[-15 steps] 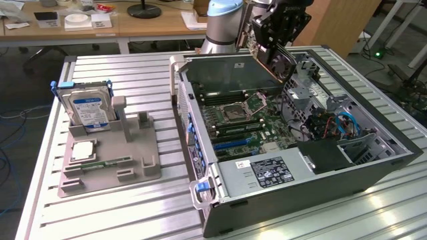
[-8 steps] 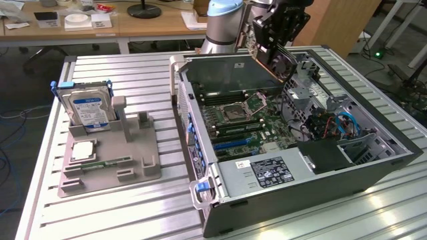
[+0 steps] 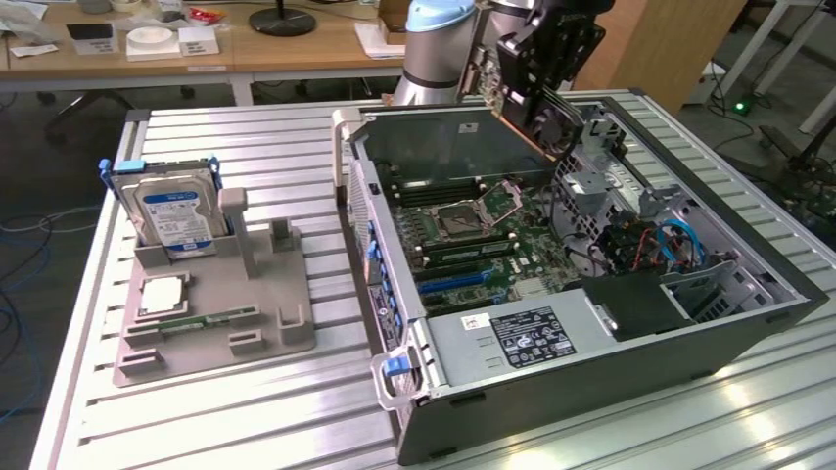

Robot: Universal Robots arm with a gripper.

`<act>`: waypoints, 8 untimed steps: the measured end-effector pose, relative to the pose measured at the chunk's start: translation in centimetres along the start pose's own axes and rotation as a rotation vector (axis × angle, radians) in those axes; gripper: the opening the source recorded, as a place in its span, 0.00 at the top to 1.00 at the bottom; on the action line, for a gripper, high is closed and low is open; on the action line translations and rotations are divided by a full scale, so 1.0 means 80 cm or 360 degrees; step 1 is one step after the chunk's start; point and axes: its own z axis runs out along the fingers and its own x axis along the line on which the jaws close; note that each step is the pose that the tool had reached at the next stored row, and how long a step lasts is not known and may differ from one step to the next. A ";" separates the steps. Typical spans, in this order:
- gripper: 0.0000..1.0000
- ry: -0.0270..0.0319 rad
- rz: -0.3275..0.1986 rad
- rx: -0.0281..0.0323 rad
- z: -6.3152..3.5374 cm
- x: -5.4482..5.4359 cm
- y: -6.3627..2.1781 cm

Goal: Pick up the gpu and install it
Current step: 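Insert the gpu into the slot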

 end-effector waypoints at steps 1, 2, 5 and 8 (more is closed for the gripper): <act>0.72 0.00004 -0.0011 0.00000 0.000 0.000 0.000; 0.72 0.00010 -0.0025 0.00001 0.000 0.000 0.000; 0.72 0.00027 -0.0062 0.00001 0.001 0.000 0.000; 0.72 0.00044 -0.0103 0.00001 0.001 0.000 0.000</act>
